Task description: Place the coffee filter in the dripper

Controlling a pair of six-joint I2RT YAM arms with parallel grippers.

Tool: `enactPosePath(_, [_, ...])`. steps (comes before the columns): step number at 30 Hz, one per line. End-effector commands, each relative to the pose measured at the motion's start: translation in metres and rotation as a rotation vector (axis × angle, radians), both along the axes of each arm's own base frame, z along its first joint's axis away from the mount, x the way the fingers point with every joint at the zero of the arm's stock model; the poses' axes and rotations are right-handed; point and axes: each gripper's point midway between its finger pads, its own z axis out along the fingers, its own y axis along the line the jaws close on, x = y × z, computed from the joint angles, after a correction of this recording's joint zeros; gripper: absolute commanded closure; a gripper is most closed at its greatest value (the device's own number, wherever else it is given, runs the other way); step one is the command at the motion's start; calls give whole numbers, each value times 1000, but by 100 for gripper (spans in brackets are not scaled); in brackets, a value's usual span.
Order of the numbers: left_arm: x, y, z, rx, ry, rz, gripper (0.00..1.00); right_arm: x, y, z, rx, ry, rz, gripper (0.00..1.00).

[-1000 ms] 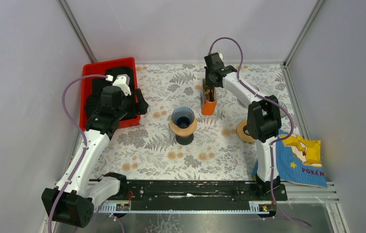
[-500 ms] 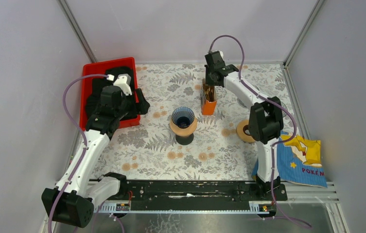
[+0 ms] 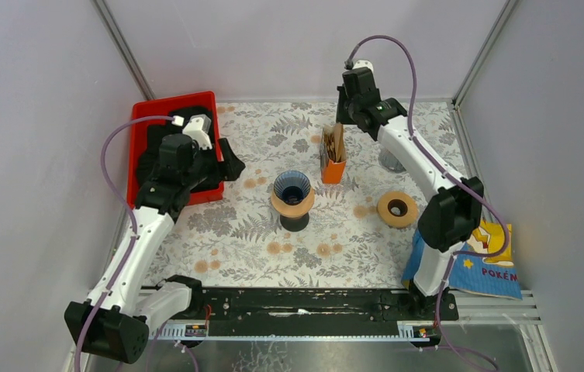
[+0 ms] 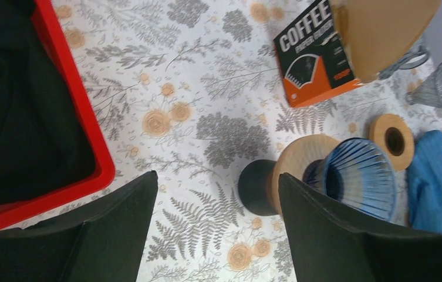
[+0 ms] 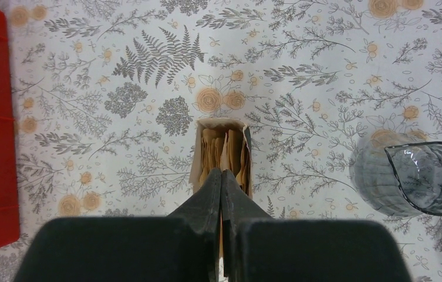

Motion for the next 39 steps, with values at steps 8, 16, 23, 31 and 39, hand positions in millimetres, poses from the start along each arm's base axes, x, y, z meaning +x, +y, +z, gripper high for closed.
enactPosePath(8, [-3,-56,73,-112,-151,-68,18,-37,10,78,59,-173,48,100])
enactPosePath(16, [-1,-95,88,-132,-191,-45,18,-63,20,124,143,-284,80,100])
enactPosePath(23, [2,-139,92,-152,-234,-55,18,-81,36,137,203,-311,118,100])
enactPosePath(31, [4,-170,98,-99,-317,-38,18,-98,53,138,240,-306,156,100])
enactPosePath(39, [11,-180,97,-43,-373,14,17,-106,63,140,259,-306,177,100])
